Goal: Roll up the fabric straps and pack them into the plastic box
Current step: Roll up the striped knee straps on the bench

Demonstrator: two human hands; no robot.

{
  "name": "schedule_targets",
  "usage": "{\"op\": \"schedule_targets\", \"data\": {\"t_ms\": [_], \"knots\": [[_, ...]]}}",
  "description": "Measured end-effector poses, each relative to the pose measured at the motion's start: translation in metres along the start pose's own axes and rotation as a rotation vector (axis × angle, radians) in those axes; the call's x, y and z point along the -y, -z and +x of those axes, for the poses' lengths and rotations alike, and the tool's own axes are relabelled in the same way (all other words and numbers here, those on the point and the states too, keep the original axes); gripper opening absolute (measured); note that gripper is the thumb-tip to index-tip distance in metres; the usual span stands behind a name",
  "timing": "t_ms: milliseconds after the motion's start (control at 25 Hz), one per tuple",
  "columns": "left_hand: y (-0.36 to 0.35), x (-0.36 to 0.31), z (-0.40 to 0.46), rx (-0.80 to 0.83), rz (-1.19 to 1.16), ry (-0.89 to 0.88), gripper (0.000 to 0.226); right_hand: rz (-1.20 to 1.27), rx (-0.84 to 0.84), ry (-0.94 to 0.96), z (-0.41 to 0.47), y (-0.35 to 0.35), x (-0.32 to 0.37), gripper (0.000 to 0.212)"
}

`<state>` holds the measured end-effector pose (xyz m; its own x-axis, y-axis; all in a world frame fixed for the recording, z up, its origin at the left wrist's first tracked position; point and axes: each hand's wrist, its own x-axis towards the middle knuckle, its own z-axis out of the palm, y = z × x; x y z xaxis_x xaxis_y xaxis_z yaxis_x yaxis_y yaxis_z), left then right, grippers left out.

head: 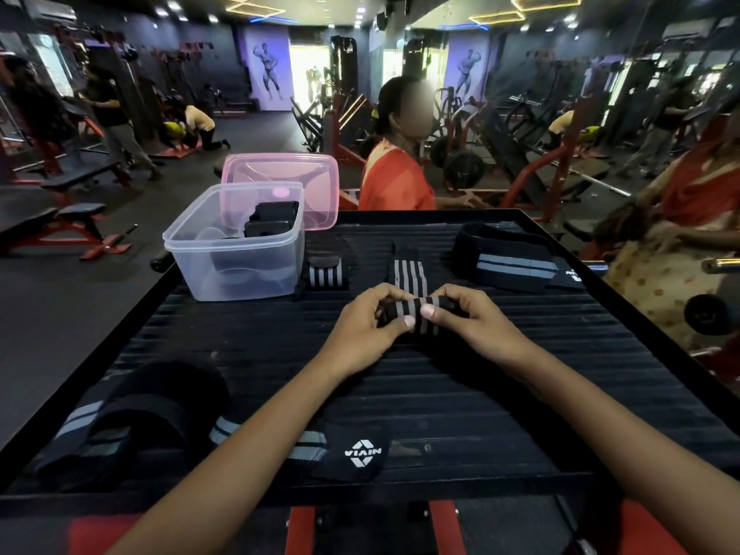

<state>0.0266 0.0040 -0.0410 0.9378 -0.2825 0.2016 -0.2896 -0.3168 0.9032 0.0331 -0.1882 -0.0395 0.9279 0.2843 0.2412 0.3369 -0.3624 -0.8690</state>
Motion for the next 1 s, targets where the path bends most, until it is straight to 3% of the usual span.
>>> {"op": "schedule_targets", "data": {"t_ms": [120,240,400,560,680,760,800,880,1000], "knots": [[-0.001,-0.001,-0.002,-0.072,0.065,-0.059,0.017,0.018,0.036,-0.005,-0.001,0.002,-0.002,0.031],[-0.001,0.001,0.001,-0.081,-0.039,0.025,0.015,-0.177,0.117,0.178,-0.004,0.002,0.002,0.047],[-0.002,0.000,0.002,-0.018,-0.180,0.099,0.018,-0.184,0.024,0.188,-0.003,0.002,0.002,0.028],[0.003,0.002,0.003,-0.011,-0.036,-0.024,0.021,-0.088,0.024,0.080,-0.003,0.004,0.004,0.008],[0.001,0.003,0.005,-0.074,-0.030,-0.017,0.016,-0.052,0.035,0.084,-0.005,0.003,0.006,0.030],[0.001,0.003,0.005,-0.093,-0.154,0.037,0.017,-0.191,0.048,0.187,-0.006,0.003,0.009,0.050],[0.001,0.003,0.005,-0.096,-0.192,0.057,0.017,-0.267,0.051,0.245,-0.006,0.002,0.009,0.051],[0.002,0.006,0.006,-0.080,-0.198,0.084,0.020,-0.302,0.016,0.290,-0.006,0.001,0.008,0.040],[0.003,0.002,0.003,-0.011,-0.184,0.071,0.028,-0.200,-0.038,0.200,-0.005,0.004,0.010,0.026]]}}
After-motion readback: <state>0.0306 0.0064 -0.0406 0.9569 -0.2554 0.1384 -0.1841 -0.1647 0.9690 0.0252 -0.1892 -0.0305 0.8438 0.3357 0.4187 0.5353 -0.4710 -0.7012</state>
